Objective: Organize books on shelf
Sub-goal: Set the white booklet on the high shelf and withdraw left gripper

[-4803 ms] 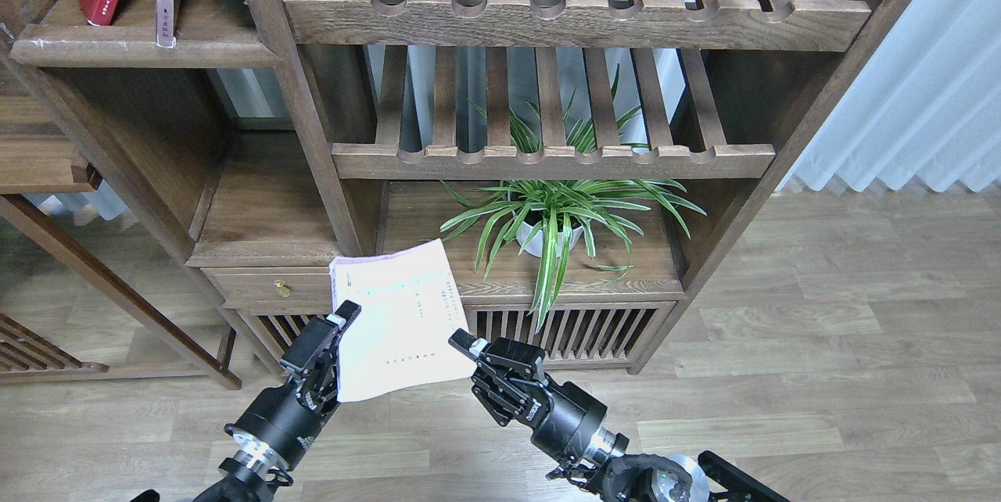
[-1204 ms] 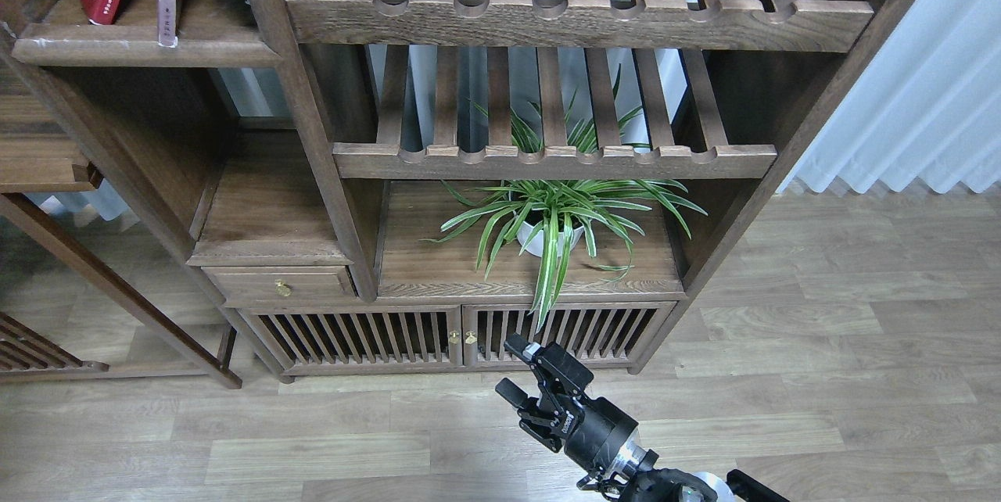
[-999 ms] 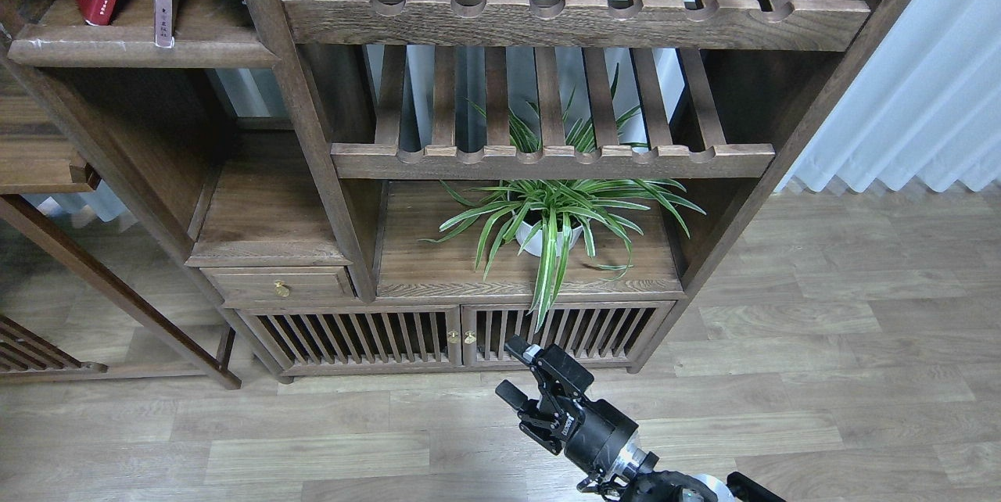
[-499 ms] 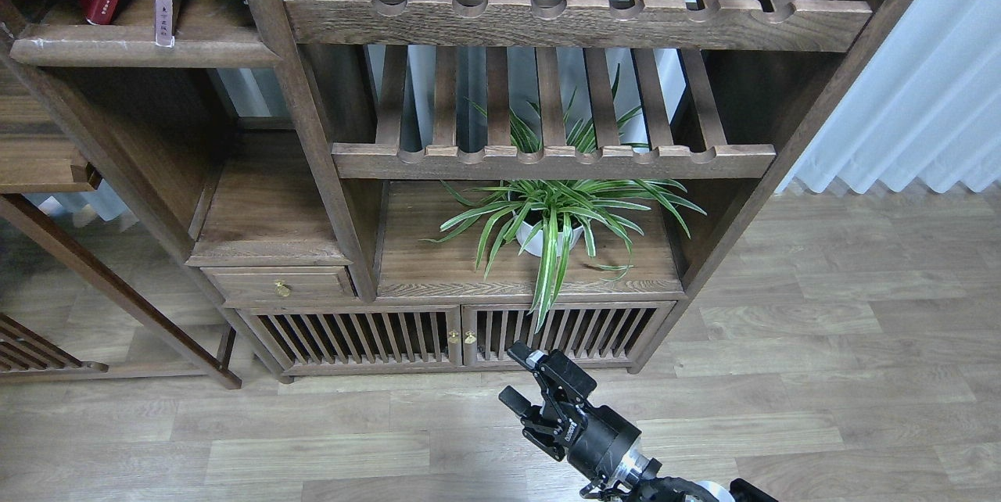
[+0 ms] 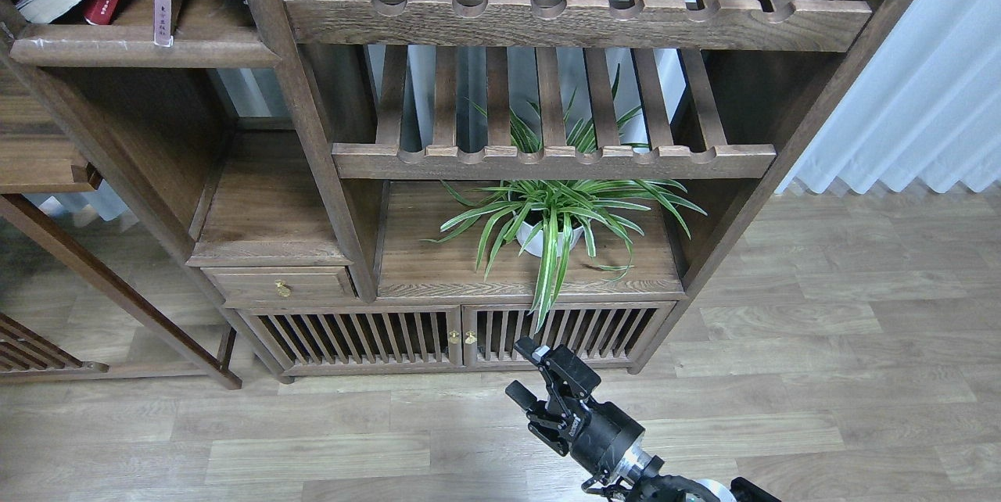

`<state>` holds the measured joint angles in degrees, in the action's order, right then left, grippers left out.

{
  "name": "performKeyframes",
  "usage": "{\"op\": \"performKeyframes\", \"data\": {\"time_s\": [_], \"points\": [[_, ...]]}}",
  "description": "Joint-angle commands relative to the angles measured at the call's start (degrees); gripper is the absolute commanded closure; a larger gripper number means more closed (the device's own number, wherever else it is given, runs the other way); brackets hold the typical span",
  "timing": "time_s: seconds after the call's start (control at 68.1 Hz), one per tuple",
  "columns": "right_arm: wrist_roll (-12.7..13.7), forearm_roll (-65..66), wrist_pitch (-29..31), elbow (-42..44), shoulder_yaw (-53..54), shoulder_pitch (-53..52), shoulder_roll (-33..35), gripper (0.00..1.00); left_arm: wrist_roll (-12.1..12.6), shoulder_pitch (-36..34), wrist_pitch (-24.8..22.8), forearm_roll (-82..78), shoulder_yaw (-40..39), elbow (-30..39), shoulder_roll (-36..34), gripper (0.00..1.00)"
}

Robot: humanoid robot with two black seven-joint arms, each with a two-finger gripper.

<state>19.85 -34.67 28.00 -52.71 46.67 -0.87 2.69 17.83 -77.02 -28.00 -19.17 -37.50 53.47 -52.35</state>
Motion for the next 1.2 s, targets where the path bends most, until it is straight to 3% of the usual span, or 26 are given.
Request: {"op": "performKeyframes", "data": {"time_s": [0.0, 0.25, 0.485, 1.19], "points": [[0.0, 0.0, 0.0, 0.0, 0.0, -0.2, -0.1, 0.0, -0.1, 4.9, 0.0, 4.6, 0.0, 8.5, -5.0, 0.08], [0.0, 0.1, 0.0, 0.0, 0.0, -3.1, -0.1, 0.0, -0.4, 12.6, 0.0, 9.9, -1.5, 19.3, -11.1, 0.05], [0.1, 0.7, 0.0, -0.6, -0.7, -4.6, -0.4, 0.0, -0.5, 24.4, 0.0, 13.4, -6.0, 24.0, -10.0, 0.04], [0.2, 1.0, 0.0, -1.0, -0.2, -10.7, -0.3, 0.0, -0.3, 62.1, 0.0, 12.6, -27.0, 25.2, 18.2, 0.05]]}}
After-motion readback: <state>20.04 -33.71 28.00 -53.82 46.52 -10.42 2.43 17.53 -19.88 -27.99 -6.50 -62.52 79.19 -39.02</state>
